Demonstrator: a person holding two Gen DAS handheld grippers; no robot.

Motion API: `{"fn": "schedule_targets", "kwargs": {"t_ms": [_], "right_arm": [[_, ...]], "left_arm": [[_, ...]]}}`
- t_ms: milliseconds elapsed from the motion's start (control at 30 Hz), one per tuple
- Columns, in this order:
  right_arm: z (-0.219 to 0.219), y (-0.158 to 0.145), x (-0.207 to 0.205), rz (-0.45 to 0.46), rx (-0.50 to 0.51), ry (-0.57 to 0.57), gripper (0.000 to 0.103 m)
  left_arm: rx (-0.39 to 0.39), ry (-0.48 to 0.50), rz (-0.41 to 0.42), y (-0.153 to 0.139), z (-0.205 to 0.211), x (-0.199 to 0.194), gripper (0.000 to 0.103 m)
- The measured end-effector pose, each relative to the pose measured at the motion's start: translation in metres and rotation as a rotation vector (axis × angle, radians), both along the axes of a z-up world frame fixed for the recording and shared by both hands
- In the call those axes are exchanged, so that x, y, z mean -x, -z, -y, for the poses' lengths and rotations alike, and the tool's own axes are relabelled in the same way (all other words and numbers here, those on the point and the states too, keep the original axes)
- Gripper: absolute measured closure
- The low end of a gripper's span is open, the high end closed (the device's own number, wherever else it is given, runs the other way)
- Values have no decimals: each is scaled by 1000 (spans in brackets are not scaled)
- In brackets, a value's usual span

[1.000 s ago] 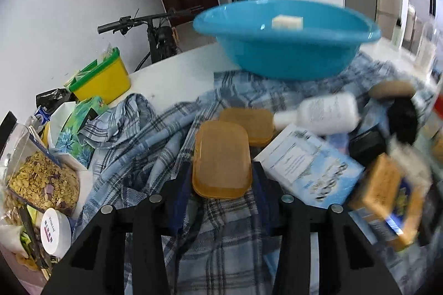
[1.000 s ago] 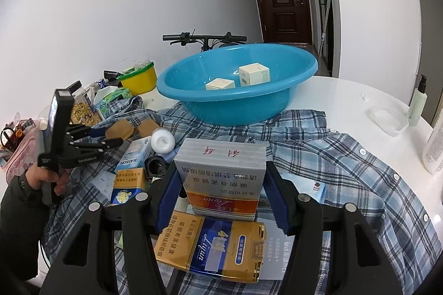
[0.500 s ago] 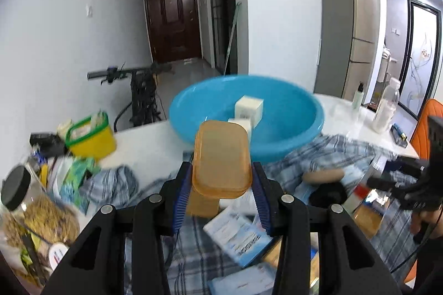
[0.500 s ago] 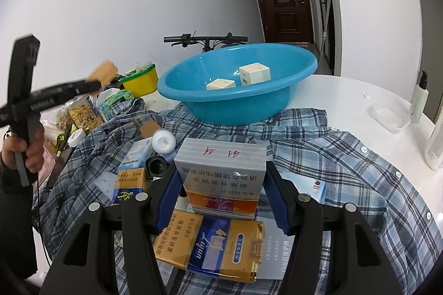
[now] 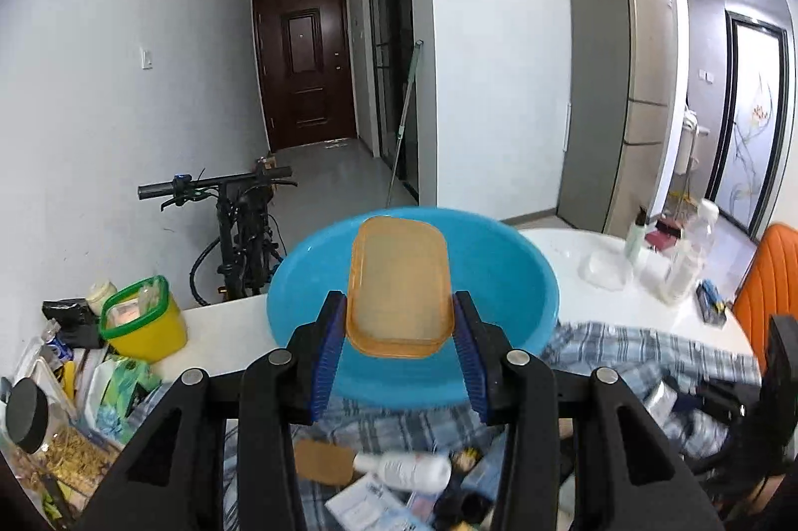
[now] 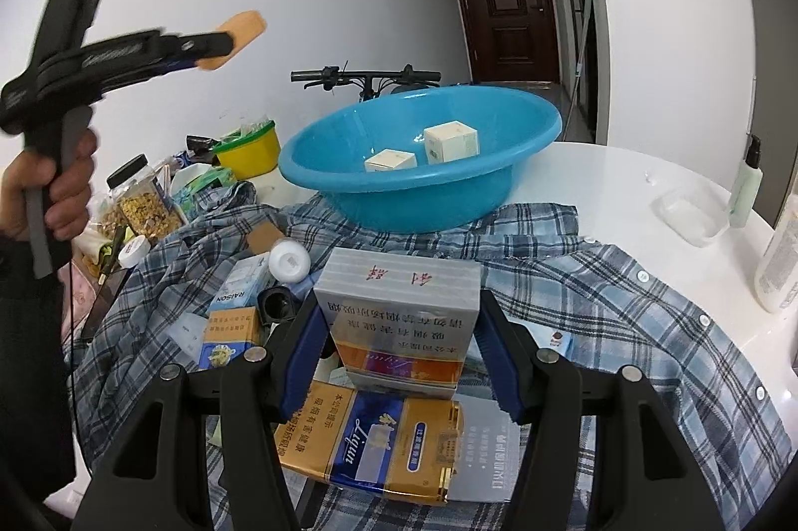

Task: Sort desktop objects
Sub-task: 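Carry the orange soap box over the basin and open the left tool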

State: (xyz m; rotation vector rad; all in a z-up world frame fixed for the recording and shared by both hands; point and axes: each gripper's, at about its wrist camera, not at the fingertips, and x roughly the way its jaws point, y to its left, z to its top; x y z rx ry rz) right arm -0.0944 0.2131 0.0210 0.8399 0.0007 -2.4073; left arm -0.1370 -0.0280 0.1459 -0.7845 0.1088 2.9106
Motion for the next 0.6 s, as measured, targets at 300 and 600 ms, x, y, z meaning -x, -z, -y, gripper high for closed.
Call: {"fn": "schedule_targets", "kwargs": {"t_ms": [300,600], "right_arm": [[1,-5,8,3,-45,8,46],[10,-13,16,-9,-53,7,46]], "left_arm": [[-5,-57,21,24,1,49,58],[18,-73,107,61,16,78,58]]}}
